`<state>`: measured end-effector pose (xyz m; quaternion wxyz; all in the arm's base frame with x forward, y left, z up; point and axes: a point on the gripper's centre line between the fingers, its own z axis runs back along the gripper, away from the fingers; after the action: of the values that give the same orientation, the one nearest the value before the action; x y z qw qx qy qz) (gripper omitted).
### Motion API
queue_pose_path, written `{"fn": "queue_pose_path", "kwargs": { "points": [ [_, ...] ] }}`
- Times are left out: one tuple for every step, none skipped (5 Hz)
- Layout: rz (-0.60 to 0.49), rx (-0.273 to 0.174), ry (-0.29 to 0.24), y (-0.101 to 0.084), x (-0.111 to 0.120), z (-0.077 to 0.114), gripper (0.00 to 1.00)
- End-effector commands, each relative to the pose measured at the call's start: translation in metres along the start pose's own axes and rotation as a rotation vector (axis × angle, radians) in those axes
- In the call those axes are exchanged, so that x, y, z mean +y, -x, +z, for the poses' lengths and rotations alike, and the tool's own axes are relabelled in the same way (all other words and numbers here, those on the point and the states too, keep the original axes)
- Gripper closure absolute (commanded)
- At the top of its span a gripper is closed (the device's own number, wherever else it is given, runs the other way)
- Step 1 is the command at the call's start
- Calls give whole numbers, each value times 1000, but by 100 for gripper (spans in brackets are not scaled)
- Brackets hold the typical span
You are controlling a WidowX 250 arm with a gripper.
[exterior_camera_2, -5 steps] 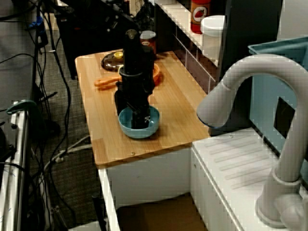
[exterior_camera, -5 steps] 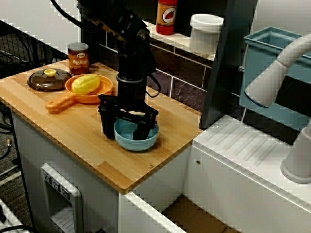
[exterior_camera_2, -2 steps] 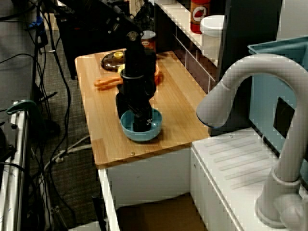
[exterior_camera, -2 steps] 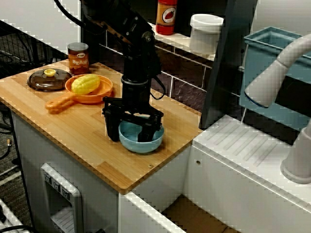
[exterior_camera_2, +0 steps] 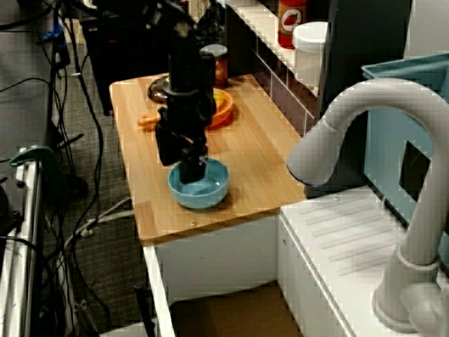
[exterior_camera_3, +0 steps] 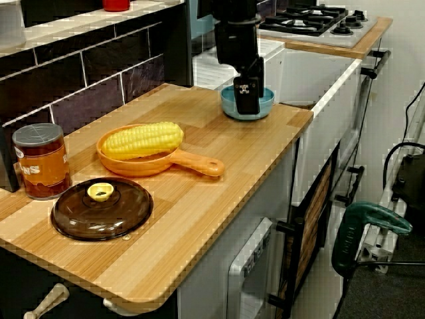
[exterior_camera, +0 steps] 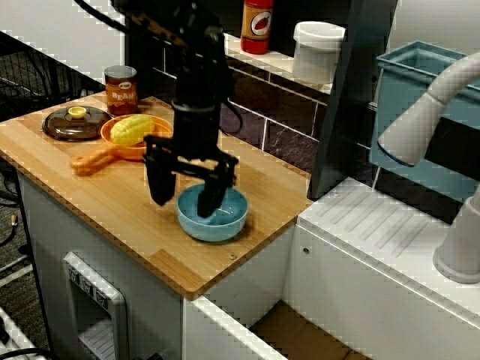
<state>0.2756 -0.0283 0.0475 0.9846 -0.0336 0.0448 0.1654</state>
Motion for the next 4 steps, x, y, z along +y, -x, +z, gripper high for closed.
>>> {"fn": "queue_pose_path", "kwargs": {
  "points": [
    [-2, -62, 67, -4, 9, 42, 0],
    [-8, -74, 98, -6, 7, 60, 0],
    [-15, -97, 129, -13, 9, 82, 0],
    [-26, -170, 95, -23, 13, 93, 0]
  ]
}}
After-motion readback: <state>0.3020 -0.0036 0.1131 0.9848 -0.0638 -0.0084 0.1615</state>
